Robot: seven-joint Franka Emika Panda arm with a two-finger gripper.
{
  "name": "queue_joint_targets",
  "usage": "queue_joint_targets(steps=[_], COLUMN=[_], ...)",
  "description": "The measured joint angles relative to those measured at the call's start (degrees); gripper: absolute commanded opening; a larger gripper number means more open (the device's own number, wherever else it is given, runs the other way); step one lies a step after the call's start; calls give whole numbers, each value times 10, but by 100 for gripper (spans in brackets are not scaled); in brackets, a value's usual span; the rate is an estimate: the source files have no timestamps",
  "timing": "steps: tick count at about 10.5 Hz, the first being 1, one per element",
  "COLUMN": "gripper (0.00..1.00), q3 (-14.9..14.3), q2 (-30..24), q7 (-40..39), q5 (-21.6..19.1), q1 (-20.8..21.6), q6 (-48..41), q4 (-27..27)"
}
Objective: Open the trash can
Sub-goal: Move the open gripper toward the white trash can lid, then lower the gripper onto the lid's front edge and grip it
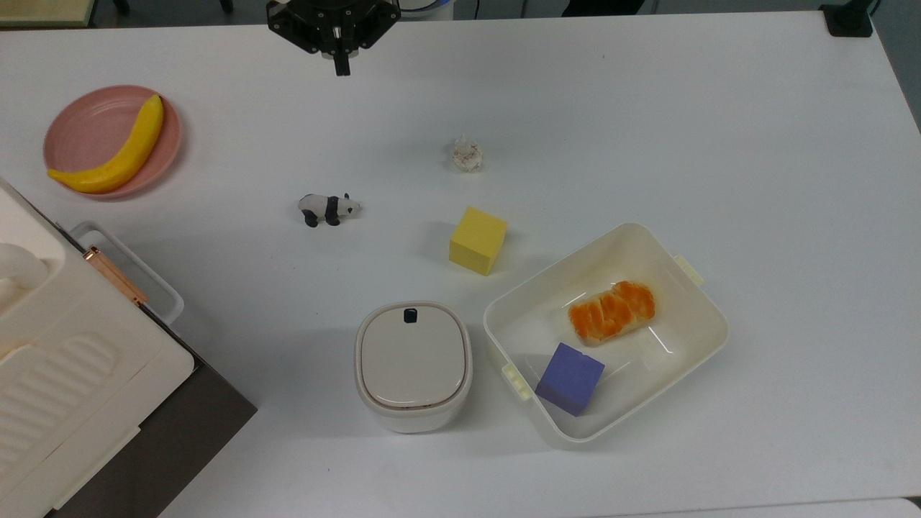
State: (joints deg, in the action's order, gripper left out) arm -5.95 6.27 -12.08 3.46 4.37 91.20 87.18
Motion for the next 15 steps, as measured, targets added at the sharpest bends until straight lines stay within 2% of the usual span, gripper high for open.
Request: queue_joint_targets(steps=[4,6,8,13,15], gripper=[0,0,0,0,0], q3=[0,0,0,1,2], q2=[27,50,82,152,182], q7=[-1,-1,-1,-1,-1], q5=[-20,-25,-47,-91,-92], q1=[1,0,0,7,20], q6=[78,159,249,394,457], q4=[0,0,0,-22,-24])
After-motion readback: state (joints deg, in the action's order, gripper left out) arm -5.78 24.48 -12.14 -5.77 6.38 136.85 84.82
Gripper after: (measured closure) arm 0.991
